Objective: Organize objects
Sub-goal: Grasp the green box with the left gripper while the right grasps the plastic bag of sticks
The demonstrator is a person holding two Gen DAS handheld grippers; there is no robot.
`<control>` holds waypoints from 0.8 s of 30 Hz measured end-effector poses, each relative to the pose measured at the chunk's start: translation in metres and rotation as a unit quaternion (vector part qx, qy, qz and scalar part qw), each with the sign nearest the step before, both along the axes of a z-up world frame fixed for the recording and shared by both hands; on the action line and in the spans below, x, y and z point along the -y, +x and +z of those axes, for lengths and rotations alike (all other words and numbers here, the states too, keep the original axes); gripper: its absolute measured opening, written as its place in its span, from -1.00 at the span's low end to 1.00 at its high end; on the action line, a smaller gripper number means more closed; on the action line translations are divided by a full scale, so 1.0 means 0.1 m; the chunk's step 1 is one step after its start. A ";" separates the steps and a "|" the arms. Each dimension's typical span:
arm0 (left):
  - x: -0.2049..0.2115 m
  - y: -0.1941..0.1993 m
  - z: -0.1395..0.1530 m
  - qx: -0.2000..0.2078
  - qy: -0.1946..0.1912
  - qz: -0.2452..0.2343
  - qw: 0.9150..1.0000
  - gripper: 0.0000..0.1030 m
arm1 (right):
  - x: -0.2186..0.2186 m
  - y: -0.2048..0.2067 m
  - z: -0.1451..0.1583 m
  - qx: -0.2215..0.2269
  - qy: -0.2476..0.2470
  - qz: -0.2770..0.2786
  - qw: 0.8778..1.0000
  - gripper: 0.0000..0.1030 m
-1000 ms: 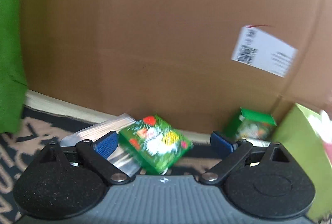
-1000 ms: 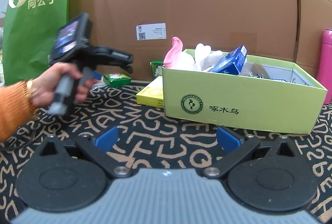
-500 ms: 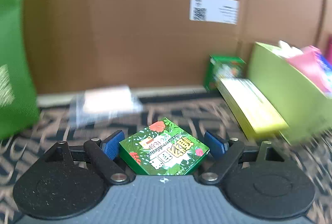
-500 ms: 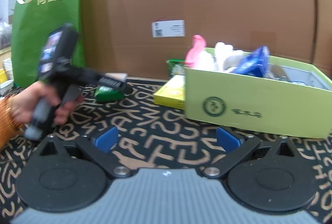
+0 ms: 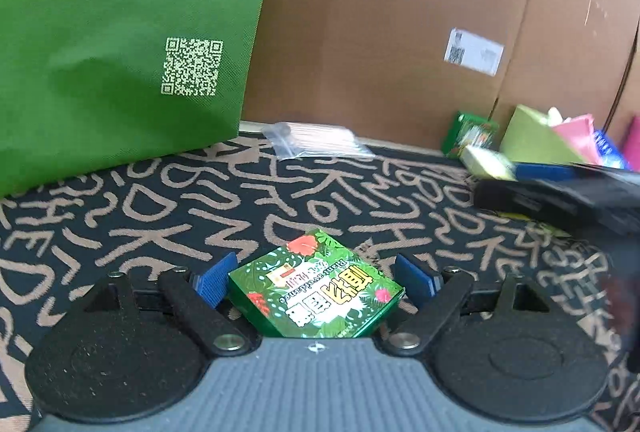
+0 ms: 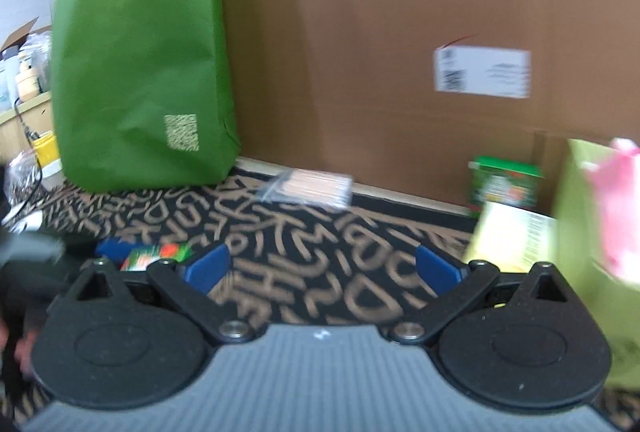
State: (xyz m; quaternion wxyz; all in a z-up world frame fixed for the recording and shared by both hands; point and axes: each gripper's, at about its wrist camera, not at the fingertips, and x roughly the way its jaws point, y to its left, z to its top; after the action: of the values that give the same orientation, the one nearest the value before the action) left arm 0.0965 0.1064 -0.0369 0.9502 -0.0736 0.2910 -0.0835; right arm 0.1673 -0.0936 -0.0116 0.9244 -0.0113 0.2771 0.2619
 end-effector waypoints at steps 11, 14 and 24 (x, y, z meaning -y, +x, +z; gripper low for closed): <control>0.12 0.00 0.00 -0.003 0.021 -0.006 1.000 0.82 | -0.90 1.06 -0.36 -0.064 -0.031 -0.019 0.997 1.00; 0.11 0.00 0.00 -0.004 0.018 -0.007 1.000 0.83 | -0.96 0.99 -0.37 -0.045 -0.064 -0.021 0.997 0.58; 0.08 -0.01 0.00 -0.003 0.007 -0.005 1.000 0.83 | -0.17 0.12 -0.24 -0.044 -0.061 0.001 0.997 -0.73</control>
State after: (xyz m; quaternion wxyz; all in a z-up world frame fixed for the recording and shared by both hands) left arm 0.0956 0.0981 -0.0371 0.9493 -0.0661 0.2951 -0.0863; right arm 0.1794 -0.0765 -0.0351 0.9087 -0.0564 0.3325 0.2459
